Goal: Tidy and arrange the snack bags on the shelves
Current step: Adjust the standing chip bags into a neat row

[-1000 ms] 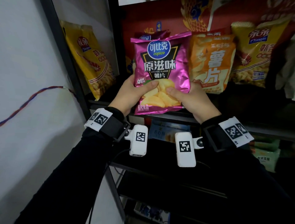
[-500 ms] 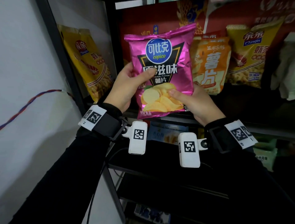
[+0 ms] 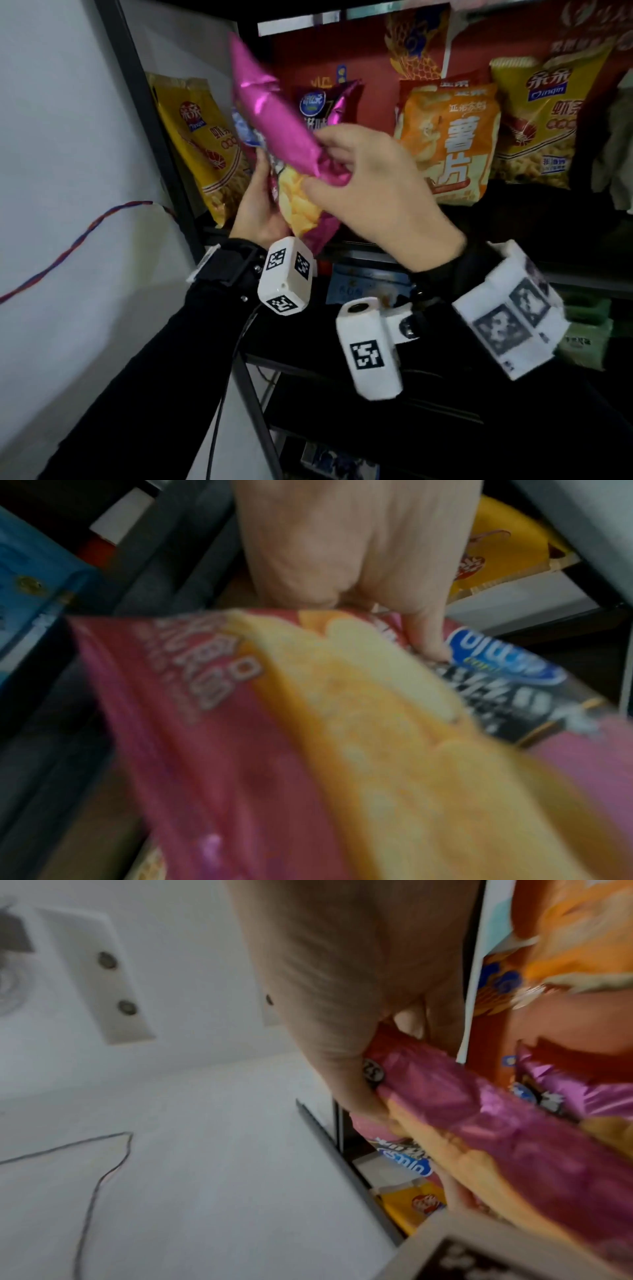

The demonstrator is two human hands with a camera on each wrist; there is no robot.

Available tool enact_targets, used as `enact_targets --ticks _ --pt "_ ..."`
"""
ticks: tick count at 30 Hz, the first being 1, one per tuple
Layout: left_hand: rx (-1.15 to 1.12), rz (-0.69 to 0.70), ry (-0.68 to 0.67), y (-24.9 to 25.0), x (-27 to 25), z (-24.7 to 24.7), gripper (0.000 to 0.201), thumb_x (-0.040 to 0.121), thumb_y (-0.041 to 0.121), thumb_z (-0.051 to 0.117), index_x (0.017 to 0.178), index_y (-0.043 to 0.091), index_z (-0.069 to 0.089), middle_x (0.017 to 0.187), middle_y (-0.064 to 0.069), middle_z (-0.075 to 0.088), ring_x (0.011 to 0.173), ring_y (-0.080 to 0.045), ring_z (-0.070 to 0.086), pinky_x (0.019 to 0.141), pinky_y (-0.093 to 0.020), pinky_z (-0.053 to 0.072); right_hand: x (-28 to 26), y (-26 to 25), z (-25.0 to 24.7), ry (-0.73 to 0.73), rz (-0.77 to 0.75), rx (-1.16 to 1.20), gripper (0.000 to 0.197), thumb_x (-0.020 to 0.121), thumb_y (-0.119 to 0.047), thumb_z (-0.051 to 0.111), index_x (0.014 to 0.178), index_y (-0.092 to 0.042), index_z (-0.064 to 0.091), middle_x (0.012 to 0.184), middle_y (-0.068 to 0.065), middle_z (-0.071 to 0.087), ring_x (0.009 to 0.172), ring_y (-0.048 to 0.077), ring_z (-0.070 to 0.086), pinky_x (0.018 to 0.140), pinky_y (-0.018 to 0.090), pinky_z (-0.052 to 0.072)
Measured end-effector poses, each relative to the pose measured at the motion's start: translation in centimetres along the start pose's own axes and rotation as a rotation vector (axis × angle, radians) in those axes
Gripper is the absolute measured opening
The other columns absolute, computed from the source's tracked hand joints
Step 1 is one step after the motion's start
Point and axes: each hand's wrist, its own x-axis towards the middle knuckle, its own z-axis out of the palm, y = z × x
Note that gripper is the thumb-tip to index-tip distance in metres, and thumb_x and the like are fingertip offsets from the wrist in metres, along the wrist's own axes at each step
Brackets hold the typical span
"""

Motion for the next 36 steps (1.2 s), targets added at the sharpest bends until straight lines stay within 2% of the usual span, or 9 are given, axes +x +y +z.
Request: enact_targets --ticks 2,7,13,16,21,24,29,33,36 --pt "-0.062 0.033 -0.021 -0.1 0.0 -0.2 0.069 0.102 0.05 0.027 0.114 -0.005 0.067 0.115 -0.023 0.067 0.109 -0.032 0.065 0.091 -0.046 0.053 0.1 -0.2 0.5 0.019 -0.045 -0.095 0.039 0.085 -0.013 0.063 0.124 -0.014 0.061 0.111 -0.001 0.069 0.102 0.016 0.065 0.091 0.035 0.052" --pt "0.443 0.402 0.355 2.5 0.8 -0.1 0.058 0.098 0.024 0.046 0.151 0.023 0.022 0.151 -0.004 0.04 0.139 -0.023 0.038 0.111 -0.044 0.028 0.1 2.1 -0.9 0.165 -0.038 -0.272 0.037 0.086 -0.005 0.054 0.12 -0.015 0.065 0.106 0.004 0.07 0.098 0.022 0.063 0.086 0.034 0.048" --pt "0.829 0.571 0.102 5.8 0.9 2.0 0.037 0.101 0.033 0.04 0.135 0.023 0.047 0.122 0.014 0.065 0.115 -0.003 0.059 0.088 -0.022 0.051 -0.5 2.2 -1.0 0.167 -0.226 -0.402 0.037 0.088 -0.007 0.057 0.123 -0.014 0.065 0.114 0.005 0.067 0.105 0.021 0.062 0.084 0.033 0.049" --pt "0.79 0.548 0.076 7.0 1.2 2.3 0.03 0.097 0.029 0.05 0.122 0.014 0.056 0.111 0.005 0.069 0.107 -0.014 0.064 0.094 -0.033 0.049 -0.6 2.4 -1.7 0.195 -0.279 -0.385 0.038 0.086 -0.005 0.062 0.123 -0.011 0.064 0.113 0.005 0.066 0.105 0.017 0.061 0.088 0.026 0.049" --pt "0.55 0.481 -0.007 7.2 1.5 2.7 0.018 0.102 0.022 0.039 0.109 0.01 0.051 0.101 -0.006 0.062 0.104 -0.024 0.058 0.106 -0.046 0.041 -1.6 3.4 -2.1 0.278 0.066 0.241 0.037 0.079 -0.014 0.076 0.113 -0.012 0.064 0.107 -0.005 0.066 0.105 0.008 0.063 0.093 0.023 0.05" --pt "0.371 0.454 0.035 6.4 1.7 2.8 0.029 0.104 0.029 0.033 0.124 0.009 0.04 0.116 -0.014 0.047 0.119 -0.03 0.044 0.113 -0.054 0.029 -2.8 3.6 -1.2 0.348 0.036 0.368 0.019 0.078 -0.007 0.076 0.092 -0.019 0.07 0.088 -0.009 0.07 0.09 0.013 0.069 0.081 0.021 0.054" --pt "0.343 0.399 0.133 5.2 1.6 3.2 0.048 0.102 0.031 0.037 0.141 0.004 0.034 0.132 -0.019 0.044 0.132 -0.036 0.04 0.116 -0.054 0.025 -3.8 3.8 -0.4 0.433 0.002 0.358 0.027 0.079 -0.004 0.074 0.077 -0.03 0.065 0.078 -0.014 0.067 0.08 0.007 0.065 0.079 0.023 0.054" --pt "0.537 0.361 0.196 4.9 1.4 3.3 0.058 0.097 0.02 0.054 0.148 0.009 0.028 0.139 -0.009 0.051 0.134 -0.029 0.043 0.106 -0.056 0.038 -1.8 4.4 -2.1 0.572 0.34 0.926 0.012 0.087 -0.004 0.065 0.085 -0.016 0.065 0.081 -0.001 0.07 0.078 0.014 0.065 0.075 0.034 0.056" --pt "0.66 0.197 0.24 4.4 0.5 3.7 0.076 0.09 0.033 0.063 0.151 0.017 0.021 0.15 -0.012 0.04 0.139 -0.032 0.036 0.094 -0.06 0.046 -0.1 5.0 -3.3 0.446 0.657 1.305 0.008 0.093 -0.012 0.059 0.1 -0.011 0.062 0.092 0.008 0.072 0.088 0.02 0.068 0.075 0.035 0.06"
